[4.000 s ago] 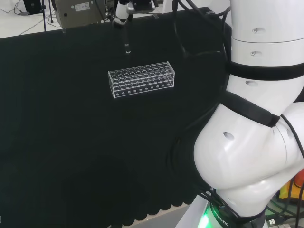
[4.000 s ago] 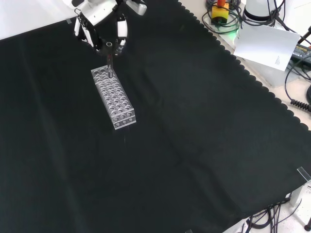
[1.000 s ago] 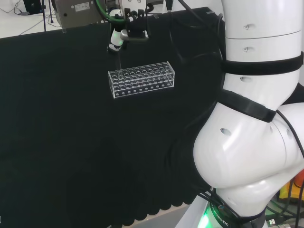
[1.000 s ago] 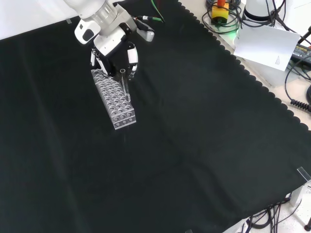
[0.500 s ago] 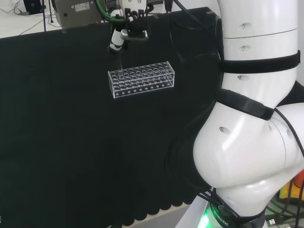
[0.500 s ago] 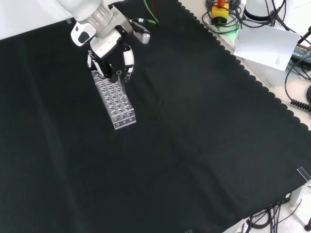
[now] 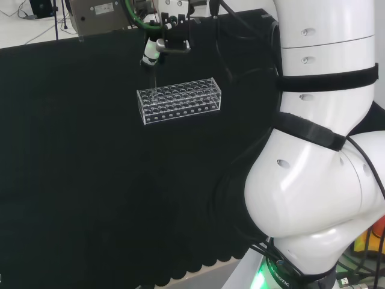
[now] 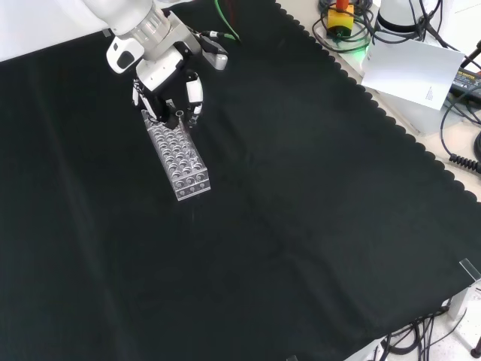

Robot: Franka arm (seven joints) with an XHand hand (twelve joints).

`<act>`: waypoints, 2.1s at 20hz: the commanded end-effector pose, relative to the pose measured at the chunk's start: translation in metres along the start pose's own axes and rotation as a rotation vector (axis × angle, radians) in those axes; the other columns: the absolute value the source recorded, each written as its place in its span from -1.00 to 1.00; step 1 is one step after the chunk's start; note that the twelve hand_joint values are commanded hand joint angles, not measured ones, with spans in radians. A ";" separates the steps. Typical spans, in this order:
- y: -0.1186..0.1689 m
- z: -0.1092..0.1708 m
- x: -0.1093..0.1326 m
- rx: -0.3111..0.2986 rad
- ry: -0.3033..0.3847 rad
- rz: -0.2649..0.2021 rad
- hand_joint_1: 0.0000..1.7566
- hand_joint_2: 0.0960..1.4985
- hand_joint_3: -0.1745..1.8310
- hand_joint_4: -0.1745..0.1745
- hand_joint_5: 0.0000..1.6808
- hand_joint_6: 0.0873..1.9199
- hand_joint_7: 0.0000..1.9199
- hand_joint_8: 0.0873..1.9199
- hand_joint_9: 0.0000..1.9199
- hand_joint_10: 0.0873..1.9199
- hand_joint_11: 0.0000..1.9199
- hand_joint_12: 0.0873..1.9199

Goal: Put the test tube back in the rack.

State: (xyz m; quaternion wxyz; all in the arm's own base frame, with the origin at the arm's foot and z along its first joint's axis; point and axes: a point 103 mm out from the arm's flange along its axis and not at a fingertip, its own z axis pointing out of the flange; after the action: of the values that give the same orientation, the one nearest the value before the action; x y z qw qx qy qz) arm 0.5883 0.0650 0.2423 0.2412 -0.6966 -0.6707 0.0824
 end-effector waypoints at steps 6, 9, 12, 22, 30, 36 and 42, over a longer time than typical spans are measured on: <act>0.000 0.007 -0.010 0.002 0.001 0.006 0.63 -0.26 -0.20 -1.00 0.61 -0.58 0.50 -0.41 0.53 -1.00 -0.25 0.31; -0.003 0.015 -0.014 0.001 0.005 0.000 0.63 -0.26 -0.20 -1.00 0.61 -0.58 0.50 -0.41 0.53 -1.00 -0.25 0.31; -0.003 0.022 -0.016 0.015 0.001 0.000 0.63 -0.26 -0.20 -1.00 0.61 -0.58 0.50 -0.41 0.53 -1.00 -0.25 0.31; -0.001 0.030 -0.005 0.035 -0.002 -0.011 0.63 -0.26 -0.20 -1.00 0.61 -0.58 0.50 -0.41 0.53 -1.00 -0.25 0.31; 0.002 0.030 -0.001 0.039 0.000 -0.024 0.63 -0.26 -0.20 -1.00 0.61 -0.58 0.50 -0.41 0.53 -1.00 -0.25 0.31; 0.005 0.031 0.001 0.049 -0.011 -0.028 0.63 -0.25 -0.20 -1.00 0.61 -0.58 0.50 -0.41 0.53 -1.00 -0.25 0.31; 0.006 0.037 0.001 0.057 -0.012 -0.023 0.63 -0.25 -0.20 -1.00 0.61 -0.58 0.50 -0.41 0.53 -1.00 -0.25 0.31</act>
State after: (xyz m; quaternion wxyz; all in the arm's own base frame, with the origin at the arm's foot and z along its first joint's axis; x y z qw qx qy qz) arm 0.5790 0.0737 0.2118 0.2566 -0.6808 -0.6785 0.1012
